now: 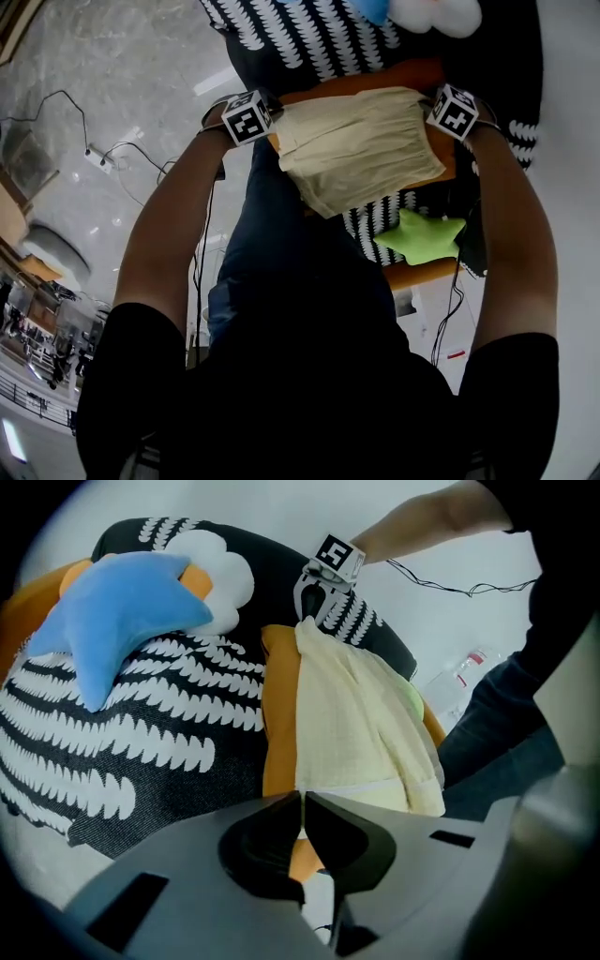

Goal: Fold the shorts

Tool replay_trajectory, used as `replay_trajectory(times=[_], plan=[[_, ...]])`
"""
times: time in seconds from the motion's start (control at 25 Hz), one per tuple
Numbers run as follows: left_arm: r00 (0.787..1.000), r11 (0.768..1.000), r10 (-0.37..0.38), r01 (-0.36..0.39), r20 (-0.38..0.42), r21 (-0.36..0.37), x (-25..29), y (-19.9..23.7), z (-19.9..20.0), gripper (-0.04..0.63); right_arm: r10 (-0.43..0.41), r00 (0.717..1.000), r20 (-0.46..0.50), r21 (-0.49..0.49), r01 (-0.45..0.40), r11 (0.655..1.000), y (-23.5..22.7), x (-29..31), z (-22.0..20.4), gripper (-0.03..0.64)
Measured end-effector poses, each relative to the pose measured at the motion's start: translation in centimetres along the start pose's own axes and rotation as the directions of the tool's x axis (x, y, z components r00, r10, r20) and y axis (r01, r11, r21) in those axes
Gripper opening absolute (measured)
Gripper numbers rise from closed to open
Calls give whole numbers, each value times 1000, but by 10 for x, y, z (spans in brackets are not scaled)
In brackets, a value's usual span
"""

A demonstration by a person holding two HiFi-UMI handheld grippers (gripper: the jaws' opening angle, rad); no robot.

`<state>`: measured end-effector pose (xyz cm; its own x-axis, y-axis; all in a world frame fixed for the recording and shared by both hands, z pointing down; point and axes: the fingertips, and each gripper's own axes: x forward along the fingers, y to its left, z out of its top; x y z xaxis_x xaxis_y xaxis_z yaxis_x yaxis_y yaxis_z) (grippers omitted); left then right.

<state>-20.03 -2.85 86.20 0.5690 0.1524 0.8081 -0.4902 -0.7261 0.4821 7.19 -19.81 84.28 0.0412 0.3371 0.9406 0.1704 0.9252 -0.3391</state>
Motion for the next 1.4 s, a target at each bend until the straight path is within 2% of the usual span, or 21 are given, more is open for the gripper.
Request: replay_trajectory(times=[0.2,0.36,0.6,0.88,1.08,1.4], plan=[[998,997,65,-64,15,-33,-21,7,-3,26,-49,999,14,-24,49,999,-11,-19,7,51],[991,991,128,-126,31,-49,-40,7,-8,26,-127,991,50,-42,129,991,-18,-35,16,44],[970,972,232,-229,67,-51,-67,-10,-6,25,-274,957,100,-112,284,952,-9,-58,20,43],[954,959,278,-269,112,-88,-99,-42,2,25,-343,929,141,-99,358,929,11,-85,13,43],[953,964,263,-254,152,-76,-103,-87,10,23,-367,918,151,-93,383,919,37,-95,-8,41],[971,984,175,-178,164,0,-90,-162,23,23,-397,905,155,-101,414,905,73,-98,-37,41]])
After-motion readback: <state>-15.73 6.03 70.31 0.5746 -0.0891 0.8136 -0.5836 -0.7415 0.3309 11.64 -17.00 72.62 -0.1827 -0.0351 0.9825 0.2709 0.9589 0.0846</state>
